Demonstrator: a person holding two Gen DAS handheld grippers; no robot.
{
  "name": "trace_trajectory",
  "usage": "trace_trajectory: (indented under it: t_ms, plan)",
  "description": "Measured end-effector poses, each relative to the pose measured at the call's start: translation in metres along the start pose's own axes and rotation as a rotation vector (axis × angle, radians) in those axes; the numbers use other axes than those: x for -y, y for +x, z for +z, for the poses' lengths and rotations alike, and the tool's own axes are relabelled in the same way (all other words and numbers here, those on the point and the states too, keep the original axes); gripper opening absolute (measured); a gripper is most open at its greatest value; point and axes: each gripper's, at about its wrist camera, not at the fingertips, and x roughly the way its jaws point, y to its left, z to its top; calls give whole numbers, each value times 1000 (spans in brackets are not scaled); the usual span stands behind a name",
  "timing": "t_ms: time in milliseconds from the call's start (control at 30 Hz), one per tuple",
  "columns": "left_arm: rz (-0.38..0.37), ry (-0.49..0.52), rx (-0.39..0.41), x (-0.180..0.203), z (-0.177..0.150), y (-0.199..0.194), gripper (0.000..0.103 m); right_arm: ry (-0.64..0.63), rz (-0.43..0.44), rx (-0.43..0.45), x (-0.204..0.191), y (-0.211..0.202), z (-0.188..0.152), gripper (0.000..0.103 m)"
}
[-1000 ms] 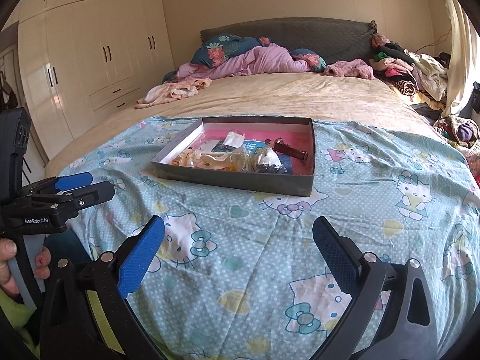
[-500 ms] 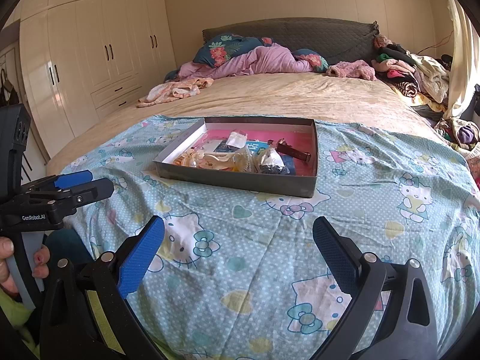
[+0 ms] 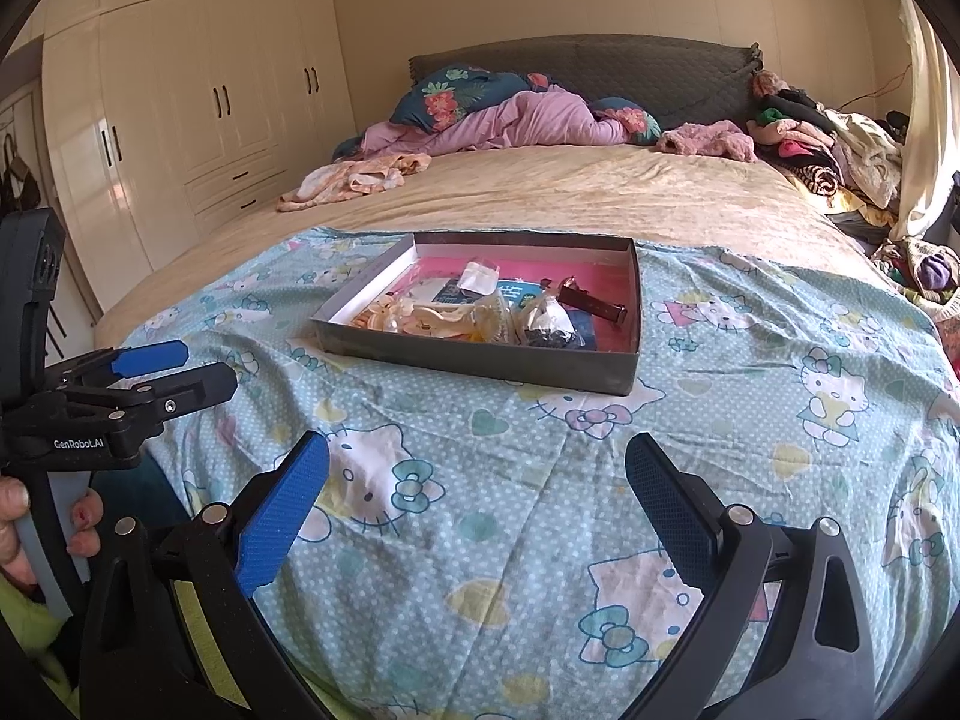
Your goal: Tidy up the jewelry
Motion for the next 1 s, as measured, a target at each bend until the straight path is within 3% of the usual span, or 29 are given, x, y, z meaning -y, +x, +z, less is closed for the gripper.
trace_trajectory:
  t_ms: [1000]
  plan:
    - [-1,1,-8,-2,-3,2,93,-7,0,-4,0,0,0,98]
